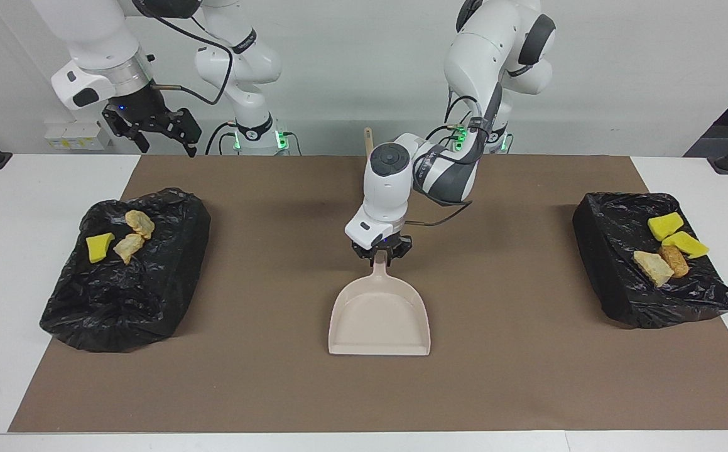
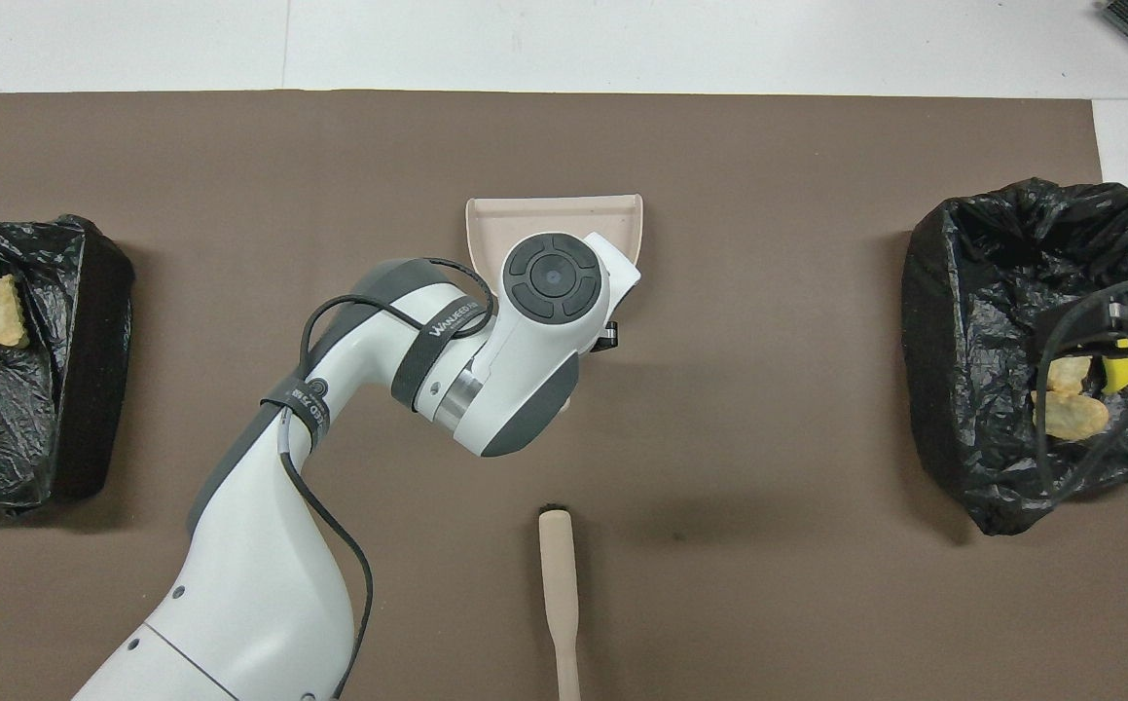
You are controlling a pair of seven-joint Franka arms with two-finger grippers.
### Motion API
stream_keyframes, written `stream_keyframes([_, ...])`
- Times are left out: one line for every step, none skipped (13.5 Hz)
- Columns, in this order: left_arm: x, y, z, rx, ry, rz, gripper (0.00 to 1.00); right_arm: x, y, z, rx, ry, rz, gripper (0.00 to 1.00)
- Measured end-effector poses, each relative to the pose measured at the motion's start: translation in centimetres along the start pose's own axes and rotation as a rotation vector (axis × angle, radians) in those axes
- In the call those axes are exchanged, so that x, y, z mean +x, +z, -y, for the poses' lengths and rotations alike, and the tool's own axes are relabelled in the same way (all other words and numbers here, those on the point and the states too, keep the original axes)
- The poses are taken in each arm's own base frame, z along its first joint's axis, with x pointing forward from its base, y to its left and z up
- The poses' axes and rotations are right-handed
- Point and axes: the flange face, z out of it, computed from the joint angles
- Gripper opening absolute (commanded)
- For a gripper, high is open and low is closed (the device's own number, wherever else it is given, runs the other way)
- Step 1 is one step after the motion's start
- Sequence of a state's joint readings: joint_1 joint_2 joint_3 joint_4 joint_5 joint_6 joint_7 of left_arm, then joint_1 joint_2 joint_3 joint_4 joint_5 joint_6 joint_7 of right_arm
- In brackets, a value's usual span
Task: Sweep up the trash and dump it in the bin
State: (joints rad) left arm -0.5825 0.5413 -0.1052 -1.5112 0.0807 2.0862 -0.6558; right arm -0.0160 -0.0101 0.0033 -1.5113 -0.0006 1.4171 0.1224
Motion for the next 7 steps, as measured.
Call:
stream_keyframes([0.4,-0.2,0.5,0.008,0.007,-0.009,1.00,0.0,0.0,0.0,0.000,0.000,0.000,1.00])
stream_keyframes([0.8,-0.7,1.1,0.010,0.016,-0.020,1.00,0.0,0.0,0.0,0.000,0.000,0.000,1.00])
stream_keyframes([1.2,-1.5,1.8,0.010,0.025,-0.032,1.00,0.0,0.0,0.0,0.000,0.000,0.000,1.00])
stream_keyframes([1.7,-2.8,2.9,0.012,0.035,-0.049,1.00,0.0,0.0,0.0,0.000,0.000,0.000,1.00])
stream_keyframes([2.1,-4.2,4.3,0.015,0.053,-0.065,1.00,0.0,0.0,0.0,0.000,0.000,0.000,1.00])
stream_keyframes([2.4,-5.9,6.0,0.018,0.068,-0.077,1.00,0.0,0.0,0.0,0.000,0.000,0.000,1.00])
stream_keyframes([2.6,-7.4,7.9,0.023,0.067,-0.082,1.00,0.0,0.0,0.0,0.000,0.000,0.000,1.00])
